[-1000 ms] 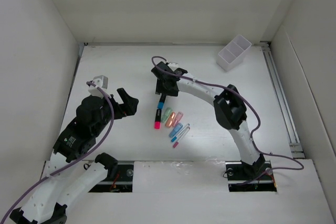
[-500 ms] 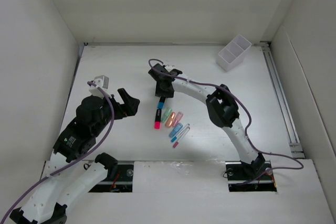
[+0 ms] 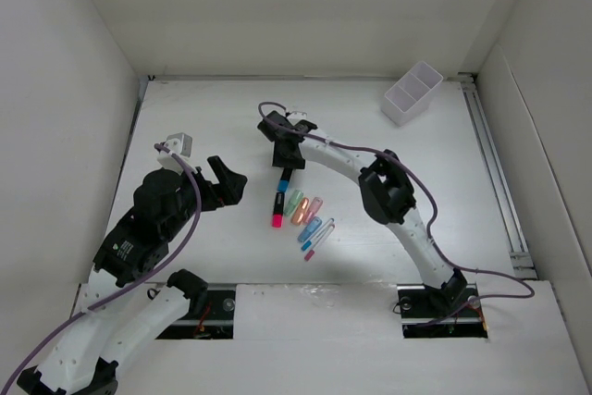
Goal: Sort the stationery into containers
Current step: Pick up the pen from the center of the board, then place the pen in the storage box.
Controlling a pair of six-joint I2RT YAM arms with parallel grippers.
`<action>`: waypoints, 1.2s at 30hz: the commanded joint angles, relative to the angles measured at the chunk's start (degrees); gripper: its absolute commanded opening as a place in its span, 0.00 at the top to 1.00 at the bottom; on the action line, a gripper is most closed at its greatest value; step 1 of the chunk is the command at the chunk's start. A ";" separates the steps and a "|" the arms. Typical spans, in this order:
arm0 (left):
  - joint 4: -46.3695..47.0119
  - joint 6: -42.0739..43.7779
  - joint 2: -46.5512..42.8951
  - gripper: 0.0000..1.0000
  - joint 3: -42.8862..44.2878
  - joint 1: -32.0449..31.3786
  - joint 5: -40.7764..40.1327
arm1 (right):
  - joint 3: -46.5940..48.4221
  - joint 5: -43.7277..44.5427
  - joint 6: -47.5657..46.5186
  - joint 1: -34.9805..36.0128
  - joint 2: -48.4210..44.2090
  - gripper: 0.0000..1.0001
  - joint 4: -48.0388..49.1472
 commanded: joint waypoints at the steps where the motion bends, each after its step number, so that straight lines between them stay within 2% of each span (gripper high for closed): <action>1: 2.57 0.25 -0.42 0.00 2.24 0.11 0.09 | 1.30 2.50 1.02 -0.07 2.66 0.48 -2.81; 5: 2.57 0.25 -0.42 0.00 2.24 0.11 0.62 | 1.83 2.50 1.03 -0.07 3.19 0.63 -2.81; 6: 3.09 0.25 -0.42 0.00 2.24 0.11 0.62 | 2.44 1.63 1.03 -0.07 3.19 0.79 -2.81; 8: 3.10 0.25 -0.42 0.00 2.24 0.11 0.62 | 2.97 1.62 1.03 -0.07 3.19 0.91 -2.81; 11: 3.10 0.25 -0.42 0.00 1.71 0.11 1.15 | 2.97 1.01 1.55 -0.69 0.66 1.00 -0.19; 16: 3.63 0.25 0.28 0.00 1.71 0.11 2.20 | 4.63 1.79 3.66 -7.00 -6.99 1.00 5.18; 23: 5.82 -0.27 3.00 0.00 1.09 0.11 4.66 | 8.86 14.35 1.12 -24.49 -15.61 1.00 9.66; 24: 6.52 -0.28 3.61 0.00 1.09 0.11 4.66 | 8.86 17.32 -0.89 -28.25 -16.14 1.00 11.93; 28: 8.80 -0.28 5.19 0.00 1.09 0.11 4.66 | 8.86 22.44 -5.38 -35.21 -16.67 1.00 19.23; 36: 13.37 0.78 8.89 0.00 1.09 0.11 5.19 | 9.39 28.25 -13.72 -40.86 -12.90 1.00 35.84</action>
